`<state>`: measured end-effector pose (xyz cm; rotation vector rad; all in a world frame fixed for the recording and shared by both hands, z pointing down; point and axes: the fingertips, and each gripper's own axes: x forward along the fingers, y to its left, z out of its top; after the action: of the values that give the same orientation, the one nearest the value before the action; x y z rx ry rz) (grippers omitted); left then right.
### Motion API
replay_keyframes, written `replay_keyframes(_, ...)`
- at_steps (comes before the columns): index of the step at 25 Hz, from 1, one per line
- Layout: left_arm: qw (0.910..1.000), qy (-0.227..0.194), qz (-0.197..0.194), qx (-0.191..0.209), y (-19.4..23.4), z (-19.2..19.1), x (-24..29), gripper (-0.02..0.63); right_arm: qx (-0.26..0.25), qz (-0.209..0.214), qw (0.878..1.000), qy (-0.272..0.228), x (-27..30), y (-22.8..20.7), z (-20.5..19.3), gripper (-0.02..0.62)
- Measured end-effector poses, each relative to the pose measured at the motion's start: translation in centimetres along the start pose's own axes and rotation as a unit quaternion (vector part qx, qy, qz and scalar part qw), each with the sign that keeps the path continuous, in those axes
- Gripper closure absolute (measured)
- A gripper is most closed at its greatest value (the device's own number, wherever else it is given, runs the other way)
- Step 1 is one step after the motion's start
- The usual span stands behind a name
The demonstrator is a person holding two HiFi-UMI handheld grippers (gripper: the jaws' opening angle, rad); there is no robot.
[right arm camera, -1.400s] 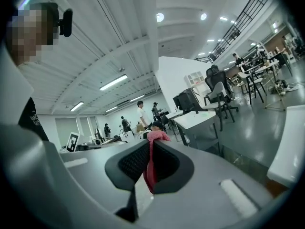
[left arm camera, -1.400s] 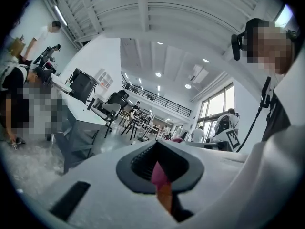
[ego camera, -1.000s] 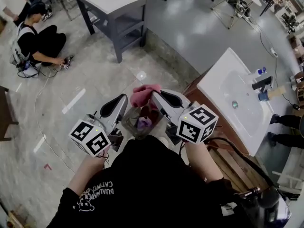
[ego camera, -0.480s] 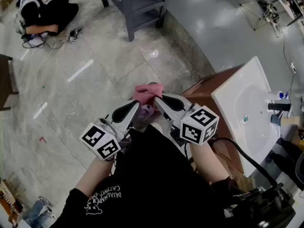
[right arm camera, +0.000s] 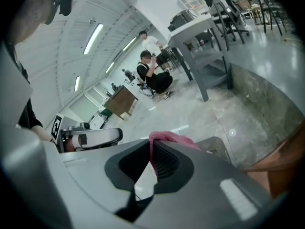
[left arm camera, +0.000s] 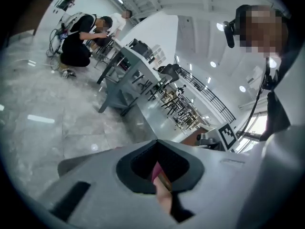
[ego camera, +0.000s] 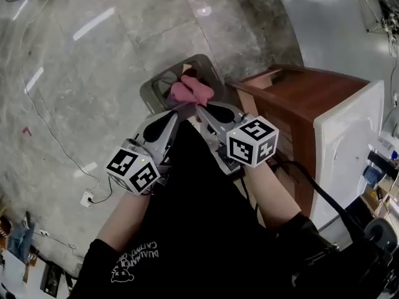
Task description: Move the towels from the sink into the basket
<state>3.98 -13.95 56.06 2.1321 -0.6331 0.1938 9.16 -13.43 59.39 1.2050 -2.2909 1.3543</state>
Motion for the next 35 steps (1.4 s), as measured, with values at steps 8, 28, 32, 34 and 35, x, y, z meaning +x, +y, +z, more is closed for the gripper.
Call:
replay_keyframes(8,0.9958,0.028,0.071,-0.051,12.8,-10.5,2.5,0.601,0.013,-0.024,0.997,0.077,9.8,-10.1,-9.6,0.574)
replay_keyframes(28,0.9797,0.057,0.156,-0.112,31.0,-22.3,9.2,0.601,0.057,-0.059,0.987,0.141,25.6,-23.7,-24.7,0.566)
replay_keyframes(32,0.9780,0.078,0.162,-0.107,30.7,-22.9,8.1,0.601,0.064,-0.072,0.981,0.166,25.0,-23.6,-24.7,0.541)
replay_keyframes(34,0.9777,0.084,0.158,-0.110,30.0,-22.3,7.6,0.602,0.071,-0.079,0.977,0.183,24.2,-23.0,-24.9,0.515)
replay_keyframes(35,0.9784,0.083,0.153,-0.112,29.4,-21.6,7.5,0.601,0.074,-0.083,0.975,0.192,23.7,-22.7,-24.9,0.500)
